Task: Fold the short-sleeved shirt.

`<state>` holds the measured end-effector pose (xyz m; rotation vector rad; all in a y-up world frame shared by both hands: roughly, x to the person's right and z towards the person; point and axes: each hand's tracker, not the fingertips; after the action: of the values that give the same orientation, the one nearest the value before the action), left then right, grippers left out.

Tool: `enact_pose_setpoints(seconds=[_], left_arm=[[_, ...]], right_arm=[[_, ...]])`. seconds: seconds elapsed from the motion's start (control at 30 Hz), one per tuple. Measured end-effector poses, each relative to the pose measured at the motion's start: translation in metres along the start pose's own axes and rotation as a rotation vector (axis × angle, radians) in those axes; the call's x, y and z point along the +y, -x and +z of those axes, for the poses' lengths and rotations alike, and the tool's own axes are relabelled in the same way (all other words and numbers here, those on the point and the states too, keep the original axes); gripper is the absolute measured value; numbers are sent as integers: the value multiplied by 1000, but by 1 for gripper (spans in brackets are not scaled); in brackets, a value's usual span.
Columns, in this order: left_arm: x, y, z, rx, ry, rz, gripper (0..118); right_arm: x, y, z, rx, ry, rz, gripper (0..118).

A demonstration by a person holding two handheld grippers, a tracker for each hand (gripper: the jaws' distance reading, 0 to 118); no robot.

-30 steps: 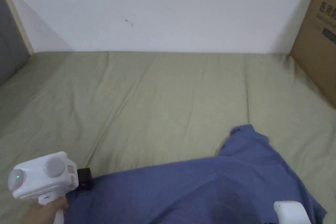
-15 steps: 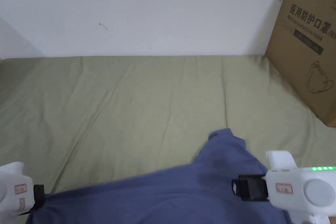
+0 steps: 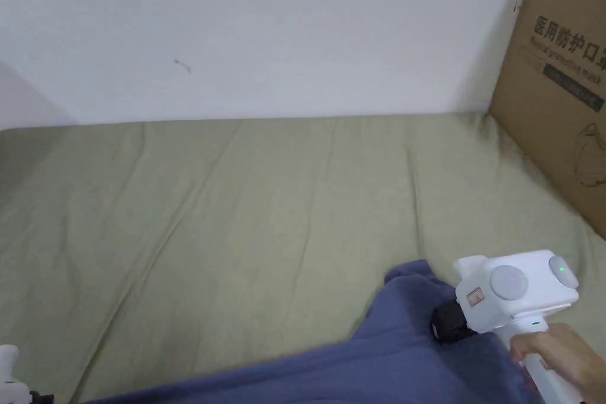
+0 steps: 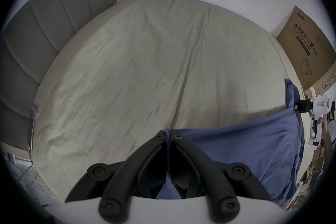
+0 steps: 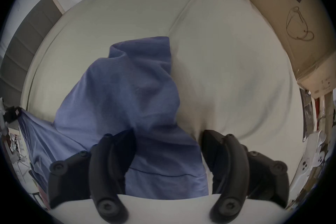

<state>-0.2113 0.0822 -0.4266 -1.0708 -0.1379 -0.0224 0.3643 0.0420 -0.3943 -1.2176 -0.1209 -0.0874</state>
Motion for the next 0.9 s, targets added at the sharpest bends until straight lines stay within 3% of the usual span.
enact_pose_setpoints(seconds=[0.03,0.07,0.1,0.13,0.27,0.37,0.67,0.77,0.9], left_arm=[[1,0,1,-1,0,-1,1],[2,0,2,-1,1,-3,1],[3,-1,3,-3,1,-3,1],[3,-1,5,-9,-2,-3,1],[6,-6,22,7,-19,-14,1],[13,-6,45,-5,-53,-18,1],[56,-29,162,-37,-298,-56,1],[76,-41,202,-22,-388,-74,1],[113,-54,246,-44,-480,-85,1]], right_arm=[[0,-1,6,-2,-9,13,26],[-1,0,12,4,-19,31,8],[-2,0,16,27,-20,33,3],[-2,2,19,94,1,17,3],[-8,11,37,46,-20,42,3],[-5,-4,66,100,-97,-55,3],[-14,-32,216,149,-376,-139,3],[-14,-40,264,116,-461,-127,3],[-3,-45,329,108,-572,-193,3]])
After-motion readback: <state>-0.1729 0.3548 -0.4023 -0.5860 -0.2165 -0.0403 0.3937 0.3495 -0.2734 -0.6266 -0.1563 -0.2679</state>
